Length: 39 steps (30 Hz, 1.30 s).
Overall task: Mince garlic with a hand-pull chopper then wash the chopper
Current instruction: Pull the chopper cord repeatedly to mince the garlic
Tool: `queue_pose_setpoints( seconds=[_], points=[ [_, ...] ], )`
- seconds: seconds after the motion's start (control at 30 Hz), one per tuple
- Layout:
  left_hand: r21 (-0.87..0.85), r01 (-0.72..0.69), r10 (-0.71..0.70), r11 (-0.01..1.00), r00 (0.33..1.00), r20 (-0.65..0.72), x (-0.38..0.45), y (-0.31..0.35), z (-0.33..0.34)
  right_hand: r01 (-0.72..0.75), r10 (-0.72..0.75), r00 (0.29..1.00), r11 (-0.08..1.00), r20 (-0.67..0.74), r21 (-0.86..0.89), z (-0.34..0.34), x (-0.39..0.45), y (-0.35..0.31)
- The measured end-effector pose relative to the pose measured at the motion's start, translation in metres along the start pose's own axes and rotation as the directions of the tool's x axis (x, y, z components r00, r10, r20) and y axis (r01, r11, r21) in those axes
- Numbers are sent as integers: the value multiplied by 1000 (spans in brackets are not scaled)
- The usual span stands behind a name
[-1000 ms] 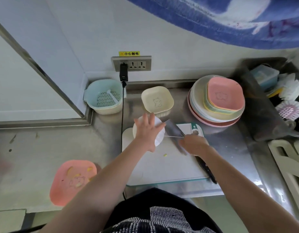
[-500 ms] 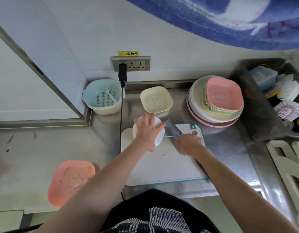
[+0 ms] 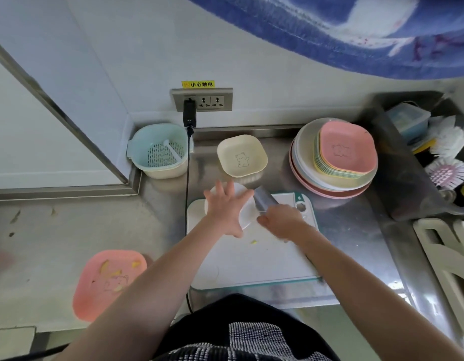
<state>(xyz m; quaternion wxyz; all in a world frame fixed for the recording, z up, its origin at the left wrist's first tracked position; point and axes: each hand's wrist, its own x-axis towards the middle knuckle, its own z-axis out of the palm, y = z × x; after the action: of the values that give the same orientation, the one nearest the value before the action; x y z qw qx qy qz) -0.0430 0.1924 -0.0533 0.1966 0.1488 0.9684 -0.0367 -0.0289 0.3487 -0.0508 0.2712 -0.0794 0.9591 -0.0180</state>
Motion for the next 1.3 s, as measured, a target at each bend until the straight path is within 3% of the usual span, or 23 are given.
queue_pose_setpoints(
  seconds=[0.1, 0.17, 0.23, 0.33, 0.4, 0.5, 0.6, 0.67, 0.8, 0.87, 1.0, 1.07, 1.13, 1.2, 1.3],
  points=[
    [-18, -8, 8, 1000, 1000, 1, 2, 0, 1, -218, 223, 972, 973, 72, -72, 4, -9, 49],
    [-34, 13, -13, 999, 1000, 8, 3, -1, 2, -200, 223, 973, 947, 68, -250, 6, -16, 67],
    [-14, 1, -1, 1000, 1000, 9, 4, 0, 0, -29, 45, 998, 948, 42, -316, 8, -14, 49],
    [21, -24, 24, 1000, 999, -21, 4, 4, 0, 217, -223, 975, 962, -19, -163, 4, -10, -9],
    [6, 0, 0, 1000, 999, -38, 1, 2, 0, 267, -275, 960, 954, -45, -137, 0, -6, -26],
    [18, -1, 2, 1000, 998, -55, -1, 1, 2, 55, -61, 998, 983, -30, -174, 2, -2, 6],
    [46, -8, 11, 999, 998, -62, 0, 4, 0, -149, 155, 988, 969, 16, -198, 8, -11, 50],
    [40, 1, 1, 999, 998, -61, -1, 5, 1, -186, 196, 980, 962, 28, -198, 11, -15, 49],
    [69, -16, 20, 998, 998, -61, 1, 8, 1, 156, -167, 984, 975, -60, -160, 18, -17, -12],
    [48, 1, 2, 999, 999, -48, 1, 7, 0, 218, -231, 969, 966, -87, -142, 12, -18, -28],
    [-47, 56, -57, 997, 998, -30, 2, 3, 1, -70, 66, 994, 997, -90, -43, 17, -14, 10],
    [-48, 59, -61, 997, 998, -30, 2, 2, 2, -240, 240, 970, 971, -27, 19, 26, -21, 38],
    [-65, 80, -80, 995, 997, -11, 2, 2, 2, -321, 320, 946, 947, 41, 6, 32, -31, 55],
    [-75, 90, -90, 993, 996, 6, 3, 2, 0, -237, 239, 971, 968, 18, -80, 31, -34, 48],
    [5, 39, -39, 999, 999, -28, 3, 8, 0, 51, -61, 993, 994, -103, -100, 18, -28, 0]
  ],
)
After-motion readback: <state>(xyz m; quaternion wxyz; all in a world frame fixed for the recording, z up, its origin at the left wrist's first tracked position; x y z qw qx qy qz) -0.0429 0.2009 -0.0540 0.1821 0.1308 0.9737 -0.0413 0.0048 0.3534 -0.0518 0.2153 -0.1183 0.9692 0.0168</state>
